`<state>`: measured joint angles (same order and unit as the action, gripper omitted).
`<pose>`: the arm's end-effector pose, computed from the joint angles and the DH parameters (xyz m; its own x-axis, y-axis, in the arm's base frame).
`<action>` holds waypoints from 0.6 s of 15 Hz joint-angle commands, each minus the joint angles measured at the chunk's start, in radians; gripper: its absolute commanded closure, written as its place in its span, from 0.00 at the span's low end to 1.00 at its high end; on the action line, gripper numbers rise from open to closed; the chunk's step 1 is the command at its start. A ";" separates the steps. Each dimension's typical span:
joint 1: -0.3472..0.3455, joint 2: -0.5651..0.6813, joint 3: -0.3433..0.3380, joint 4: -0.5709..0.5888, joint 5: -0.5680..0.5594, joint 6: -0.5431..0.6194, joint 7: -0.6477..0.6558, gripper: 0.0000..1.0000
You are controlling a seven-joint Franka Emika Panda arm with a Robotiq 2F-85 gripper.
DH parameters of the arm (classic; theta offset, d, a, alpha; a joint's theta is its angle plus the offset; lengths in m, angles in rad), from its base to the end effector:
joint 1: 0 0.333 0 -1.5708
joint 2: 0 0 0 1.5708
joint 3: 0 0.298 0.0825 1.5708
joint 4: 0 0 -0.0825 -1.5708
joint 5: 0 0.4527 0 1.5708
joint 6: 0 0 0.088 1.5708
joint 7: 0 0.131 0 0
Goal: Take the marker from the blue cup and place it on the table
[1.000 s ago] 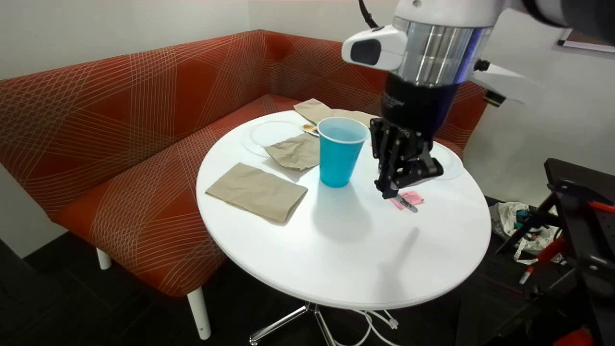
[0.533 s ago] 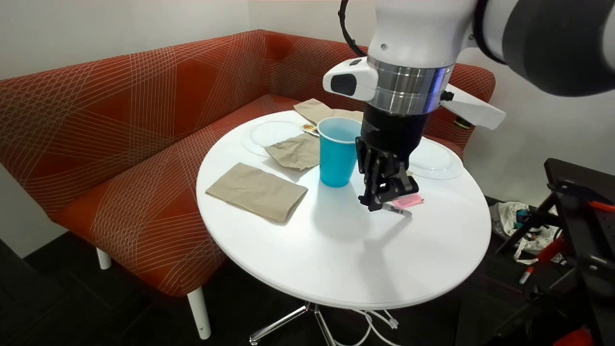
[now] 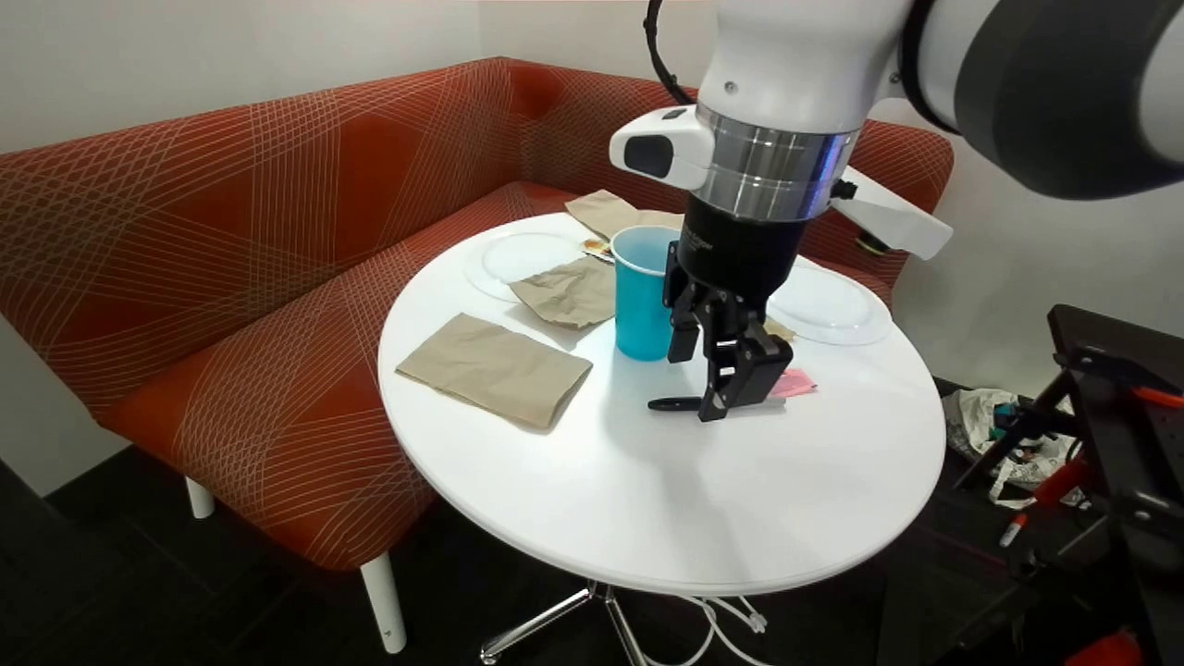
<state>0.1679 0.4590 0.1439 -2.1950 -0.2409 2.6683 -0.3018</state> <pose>0.5499 0.1901 0.0755 0.6883 0.7254 0.0038 0.7242 -0.6874 0.0543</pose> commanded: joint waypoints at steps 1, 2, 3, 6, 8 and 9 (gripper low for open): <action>0.008 -0.030 -0.006 -0.015 -0.014 0.036 0.039 0.01; 0.010 -0.034 -0.007 -0.018 -0.015 0.044 0.044 0.00; 0.009 -0.037 -0.006 -0.021 -0.012 0.050 0.046 0.00; 0.014 -0.041 -0.010 -0.023 -0.013 0.055 0.064 0.00; -0.005 -0.011 0.005 0.001 -0.002 0.034 0.024 0.00; -0.005 -0.010 0.005 0.001 -0.002 0.034 0.024 0.00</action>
